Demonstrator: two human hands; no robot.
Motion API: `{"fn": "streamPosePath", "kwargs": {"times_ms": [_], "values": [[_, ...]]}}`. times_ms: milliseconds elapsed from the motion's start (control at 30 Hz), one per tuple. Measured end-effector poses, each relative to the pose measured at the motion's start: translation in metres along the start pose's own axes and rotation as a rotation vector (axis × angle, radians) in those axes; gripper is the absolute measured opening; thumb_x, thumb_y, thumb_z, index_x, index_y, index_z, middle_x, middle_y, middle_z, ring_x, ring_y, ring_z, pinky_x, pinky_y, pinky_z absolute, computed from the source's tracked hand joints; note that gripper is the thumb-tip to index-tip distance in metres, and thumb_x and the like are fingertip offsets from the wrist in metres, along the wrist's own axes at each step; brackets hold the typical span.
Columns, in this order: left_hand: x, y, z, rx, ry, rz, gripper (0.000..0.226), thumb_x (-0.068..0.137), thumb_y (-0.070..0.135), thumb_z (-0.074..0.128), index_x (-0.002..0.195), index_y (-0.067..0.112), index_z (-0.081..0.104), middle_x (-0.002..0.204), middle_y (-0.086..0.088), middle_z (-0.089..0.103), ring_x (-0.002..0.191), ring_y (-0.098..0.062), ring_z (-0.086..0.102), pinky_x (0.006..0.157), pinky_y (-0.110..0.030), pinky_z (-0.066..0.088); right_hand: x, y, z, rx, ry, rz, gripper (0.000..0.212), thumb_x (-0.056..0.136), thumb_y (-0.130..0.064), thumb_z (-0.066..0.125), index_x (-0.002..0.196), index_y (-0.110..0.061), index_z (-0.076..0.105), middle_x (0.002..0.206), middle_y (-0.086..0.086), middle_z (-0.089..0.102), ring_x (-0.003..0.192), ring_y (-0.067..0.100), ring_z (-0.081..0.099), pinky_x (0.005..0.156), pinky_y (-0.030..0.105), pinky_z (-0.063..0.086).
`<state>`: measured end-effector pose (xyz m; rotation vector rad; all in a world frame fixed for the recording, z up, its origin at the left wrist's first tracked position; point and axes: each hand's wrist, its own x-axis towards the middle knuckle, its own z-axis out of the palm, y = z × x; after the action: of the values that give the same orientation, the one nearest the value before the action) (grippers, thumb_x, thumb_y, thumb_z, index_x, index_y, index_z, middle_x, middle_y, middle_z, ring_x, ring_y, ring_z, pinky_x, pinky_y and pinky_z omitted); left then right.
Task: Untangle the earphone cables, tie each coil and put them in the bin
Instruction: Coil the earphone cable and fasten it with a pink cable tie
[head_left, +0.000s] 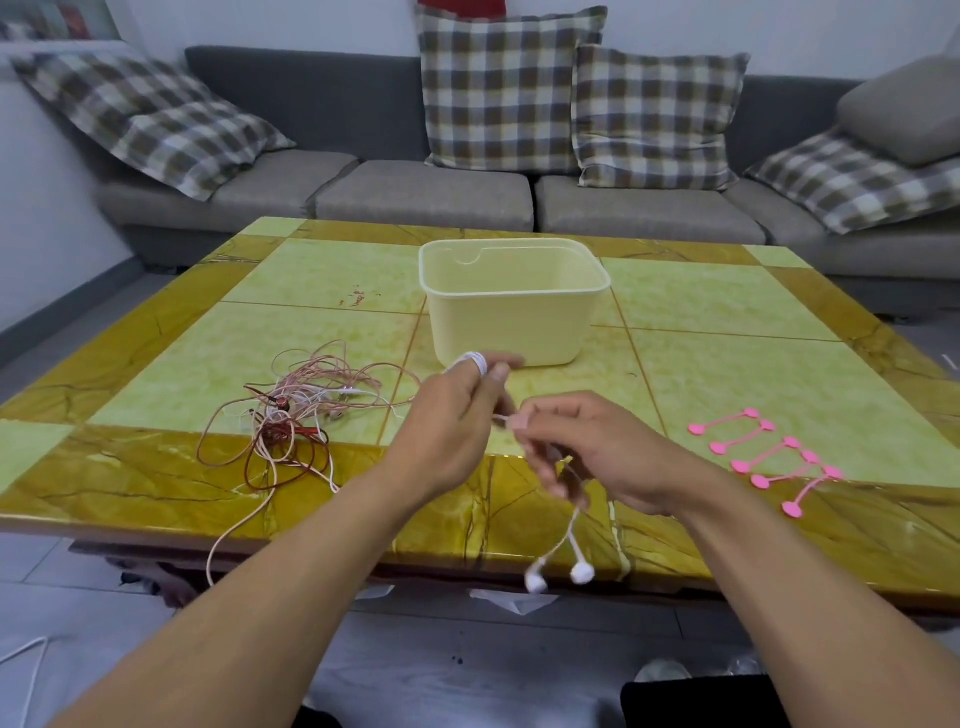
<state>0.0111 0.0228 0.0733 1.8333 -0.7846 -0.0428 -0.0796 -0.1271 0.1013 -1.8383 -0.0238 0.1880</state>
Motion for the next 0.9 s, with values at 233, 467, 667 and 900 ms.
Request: {"fn": "streamPosePath", "kwargs": {"times_ms": [233, 467, 667, 900], "values": [[-0.001, 0.011, -0.007, -0.080, -0.432, -0.255, 0.072, 0.103, 0.058, 0.034, 0.048, 0.012, 0.043, 0.045, -0.003, 0.034, 0.044, -0.017, 0.030, 0.050, -0.026, 0.028, -0.003, 0.003, -0.026, 0.283, 0.205, 0.000, 0.033, 0.101, -0.027, 0.053, 0.070, -0.016, 0.054, 0.058, 0.003, 0.037, 0.047, 0.014, 0.026, 0.046, 0.032, 0.010], [0.005, 0.018, -0.018, -1.074, -0.594, -0.414, 0.055, 0.100, 0.034, 0.046, 0.048, 0.018, 0.042, 0.036, 0.005, 0.025, 0.037, -0.012, 0.015, 0.043, -0.026, 0.013, -0.002, 0.017, -0.029, 0.193, 0.110, 0.128, 0.031, 0.088, -0.045, 0.063, 0.075, -0.017, 0.062, 0.070, 0.002, 0.056, 0.057, 0.014, 0.046, 0.044, 0.021, 0.031], [0.015, 0.032, -0.019, -1.386, -0.103, -0.411, 0.046, 0.103, 0.036, 0.044, 0.093, 0.010, 0.081, 0.055, 0.007, 0.050, 0.049, -0.008, 0.050, 0.051, -0.019, 0.045, 0.001, 0.017, -0.015, 0.157, -0.157, 0.175, 0.026, 0.094, -0.033, 0.060, 0.102, -0.015, 0.078, 0.078, 0.005, 0.066, 0.067, 0.015, 0.056, 0.061, 0.028, 0.041], [0.015, 0.029, -0.018, -1.333, 0.019, -0.354, 0.044, 0.108, 0.035, 0.034, 0.125, 0.008, 0.064, 0.117, -0.005, 0.074, 0.109, -0.020, 0.072, 0.093, -0.027, 0.057, 0.007, 0.024, -0.011, 0.082, -0.187, 0.191, 0.024, 0.102, -0.005, 0.053, 0.102, -0.013, 0.076, 0.090, 0.004, 0.073, 0.087, 0.017, 0.067, 0.085, 0.033, 0.047]]}}
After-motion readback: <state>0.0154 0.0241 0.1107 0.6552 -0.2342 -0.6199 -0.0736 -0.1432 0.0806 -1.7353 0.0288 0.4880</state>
